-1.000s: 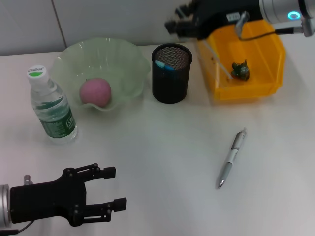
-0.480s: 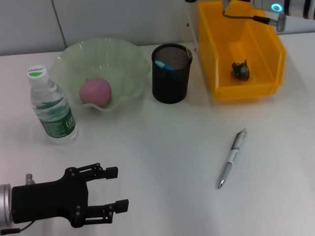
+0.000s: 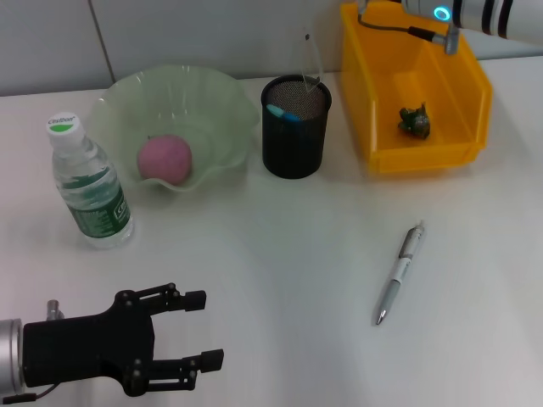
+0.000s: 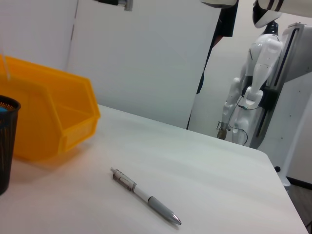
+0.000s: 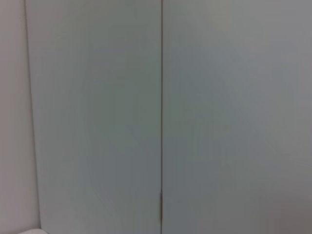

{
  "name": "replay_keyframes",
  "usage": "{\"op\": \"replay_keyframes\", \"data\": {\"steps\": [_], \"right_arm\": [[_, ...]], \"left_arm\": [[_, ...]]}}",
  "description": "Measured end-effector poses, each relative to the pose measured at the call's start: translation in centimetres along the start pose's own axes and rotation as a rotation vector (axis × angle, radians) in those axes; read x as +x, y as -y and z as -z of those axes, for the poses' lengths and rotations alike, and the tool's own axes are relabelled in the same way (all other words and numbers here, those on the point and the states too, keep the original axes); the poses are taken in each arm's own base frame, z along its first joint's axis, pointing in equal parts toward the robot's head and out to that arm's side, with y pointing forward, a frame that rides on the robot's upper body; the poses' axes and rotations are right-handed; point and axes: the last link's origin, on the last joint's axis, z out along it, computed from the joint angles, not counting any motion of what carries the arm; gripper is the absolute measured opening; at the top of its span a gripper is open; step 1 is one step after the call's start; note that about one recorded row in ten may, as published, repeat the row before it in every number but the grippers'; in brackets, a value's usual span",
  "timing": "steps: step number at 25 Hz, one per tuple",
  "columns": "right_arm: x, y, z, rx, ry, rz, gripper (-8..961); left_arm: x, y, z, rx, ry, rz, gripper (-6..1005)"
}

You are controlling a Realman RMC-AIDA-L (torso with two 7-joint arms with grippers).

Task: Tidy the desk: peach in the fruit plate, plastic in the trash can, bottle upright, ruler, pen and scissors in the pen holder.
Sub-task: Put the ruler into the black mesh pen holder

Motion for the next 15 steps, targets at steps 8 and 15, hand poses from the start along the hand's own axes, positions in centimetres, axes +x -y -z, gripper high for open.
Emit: {"op": "replay_keyframes", "data": {"steps": [8,15], "right_arm": [[1.1,0.2,-0.4,0.014,-0.017,-0.018,413],[1.6,0.1,-1.5,0.024,0.030,-0.007,417]], "left_arm": [[0.3,0.2,-0.2,-0.022,0.020,0.006,819],[0.9,0.7,-0.7,-0.044,0.053,0.029,819]]}}
